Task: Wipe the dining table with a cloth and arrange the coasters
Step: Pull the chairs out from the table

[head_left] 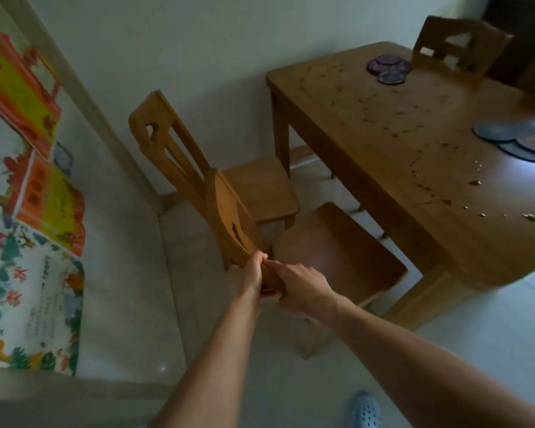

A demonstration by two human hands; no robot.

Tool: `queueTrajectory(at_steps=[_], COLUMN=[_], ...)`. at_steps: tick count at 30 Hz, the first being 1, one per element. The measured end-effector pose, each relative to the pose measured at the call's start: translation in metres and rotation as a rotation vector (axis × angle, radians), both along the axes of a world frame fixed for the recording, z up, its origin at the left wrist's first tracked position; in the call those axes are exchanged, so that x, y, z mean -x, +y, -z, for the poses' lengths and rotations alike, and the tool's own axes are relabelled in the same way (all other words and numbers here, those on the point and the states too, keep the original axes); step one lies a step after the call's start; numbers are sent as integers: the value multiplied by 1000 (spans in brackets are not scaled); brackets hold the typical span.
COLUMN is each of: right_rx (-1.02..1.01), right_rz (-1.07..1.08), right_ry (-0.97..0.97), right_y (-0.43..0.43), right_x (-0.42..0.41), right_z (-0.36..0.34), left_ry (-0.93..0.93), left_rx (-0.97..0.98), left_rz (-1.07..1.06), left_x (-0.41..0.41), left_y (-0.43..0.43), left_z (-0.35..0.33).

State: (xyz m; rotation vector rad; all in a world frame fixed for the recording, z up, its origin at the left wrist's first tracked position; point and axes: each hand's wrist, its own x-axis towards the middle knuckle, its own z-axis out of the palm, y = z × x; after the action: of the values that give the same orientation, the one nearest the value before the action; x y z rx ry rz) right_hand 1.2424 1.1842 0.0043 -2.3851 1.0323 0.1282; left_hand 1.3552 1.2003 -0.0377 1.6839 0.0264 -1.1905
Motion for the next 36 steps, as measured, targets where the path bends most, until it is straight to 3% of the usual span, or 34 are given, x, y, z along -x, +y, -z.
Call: queueTrajectory(at_steps=[16, 36], right_rx=[163, 129], right_rz=[201, 280], right_ry=[9, 21], right_y=[-97, -175], right_x=[96, 161], right_z=[3, -2], left_ry=[-62, -35], left_rx=[17, -25], left_rz=[133, 339], left_x=[93, 152], left_y=[-118, -197], left_z=[-7, -17])
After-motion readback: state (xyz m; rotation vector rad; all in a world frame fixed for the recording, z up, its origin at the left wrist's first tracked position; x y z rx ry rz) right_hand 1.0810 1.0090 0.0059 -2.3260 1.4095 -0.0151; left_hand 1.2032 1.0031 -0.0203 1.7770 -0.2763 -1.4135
